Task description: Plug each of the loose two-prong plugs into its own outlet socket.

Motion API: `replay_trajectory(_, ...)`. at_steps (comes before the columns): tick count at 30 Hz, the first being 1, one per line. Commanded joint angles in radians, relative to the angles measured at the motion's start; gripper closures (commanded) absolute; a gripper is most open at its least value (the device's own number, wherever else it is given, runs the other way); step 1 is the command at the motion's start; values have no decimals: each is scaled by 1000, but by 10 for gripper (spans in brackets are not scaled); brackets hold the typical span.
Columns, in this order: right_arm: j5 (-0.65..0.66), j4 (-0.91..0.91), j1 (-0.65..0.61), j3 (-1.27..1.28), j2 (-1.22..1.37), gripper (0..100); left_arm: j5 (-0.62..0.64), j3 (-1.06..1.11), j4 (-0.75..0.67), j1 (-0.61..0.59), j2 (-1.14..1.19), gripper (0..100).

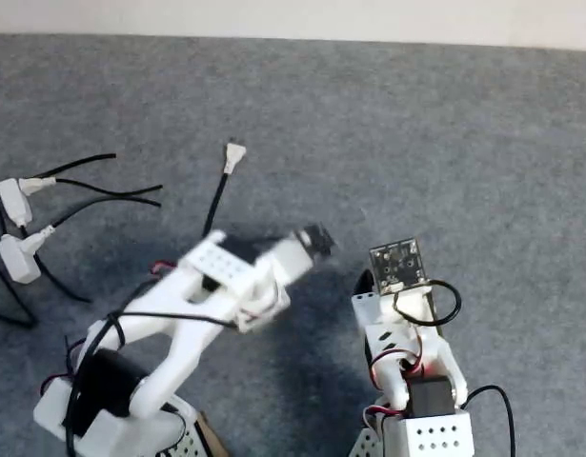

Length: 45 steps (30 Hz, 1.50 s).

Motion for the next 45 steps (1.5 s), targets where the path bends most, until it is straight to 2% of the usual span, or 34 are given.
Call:
replay_trajectory(1,8,-13,-12,114,-21,792,8,-147,129,-79,-13,715)
replay_trajectory(3,8,-13,-12,114,-21,792,8,-214,206,-107,-10,672)
replay_trajectory(6,8,-13,-12,114,-21,792,12,-285,262,-131,-4,679)
replay_trajectory(14,8,-13,-12,114,-16,792,12,-308,272,-139,-15,681)
replay_trajectory(18,11,12,-12,105,-12,792,15,-404,305,-166,-15,681)
replay_trajectory(23,34,30,-39,104,-13,792,173,-567,296,-255,-1,681)
replay_trajectory(25,34,30,-44,104,-13,792,207,-599,264,-291,1,681)
replay_trajectory(28,34,30,-44,104,-15,792,279,-567,72,-343,8,681)
replay_trajectory(31,34,30,-44,104,-16,792,351,-530,-114,-377,97,681)
replay_trajectory(35,35,30,-44,104,-15,792,445,-564,-204,-380,309,681)
replay_trajectory(39,35,30,-44,104,-15,792,525,-691,-189,-372,503,687)
replay_trajectory(45,35,31,-39,104,-18,792,531,-888,-34,-335,720,860)
